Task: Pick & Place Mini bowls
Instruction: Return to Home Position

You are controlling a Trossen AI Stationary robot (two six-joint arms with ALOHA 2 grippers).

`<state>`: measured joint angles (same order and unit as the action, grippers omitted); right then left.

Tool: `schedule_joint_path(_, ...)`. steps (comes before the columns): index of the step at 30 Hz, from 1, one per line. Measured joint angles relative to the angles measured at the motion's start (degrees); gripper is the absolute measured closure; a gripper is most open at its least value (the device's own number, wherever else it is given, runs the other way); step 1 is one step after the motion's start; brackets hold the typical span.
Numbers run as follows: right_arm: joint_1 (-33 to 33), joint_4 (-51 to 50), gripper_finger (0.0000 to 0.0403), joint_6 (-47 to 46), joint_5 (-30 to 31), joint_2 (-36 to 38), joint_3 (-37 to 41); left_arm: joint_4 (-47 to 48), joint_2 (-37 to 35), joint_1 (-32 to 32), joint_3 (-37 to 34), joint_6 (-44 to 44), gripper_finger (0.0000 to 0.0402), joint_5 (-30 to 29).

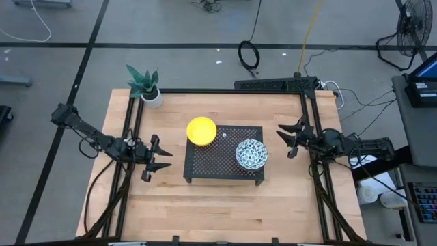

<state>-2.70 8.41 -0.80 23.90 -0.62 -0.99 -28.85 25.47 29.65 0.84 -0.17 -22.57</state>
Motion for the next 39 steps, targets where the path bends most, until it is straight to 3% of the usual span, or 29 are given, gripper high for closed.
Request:
schedule_joint_path(23,0.00,-0.07,0.0291,-0.02,-0.12,-0.02,0.11,0.29,0.00,0.00,0.00,-0.08,0.0236,0.00)
schedule_joint_path(39,0.00,-0.07,0.0290,-0.02,-0.13,-0.02,0.13,0.31,0.00,0.00,0.02,-0.08,0.0218,0.00)
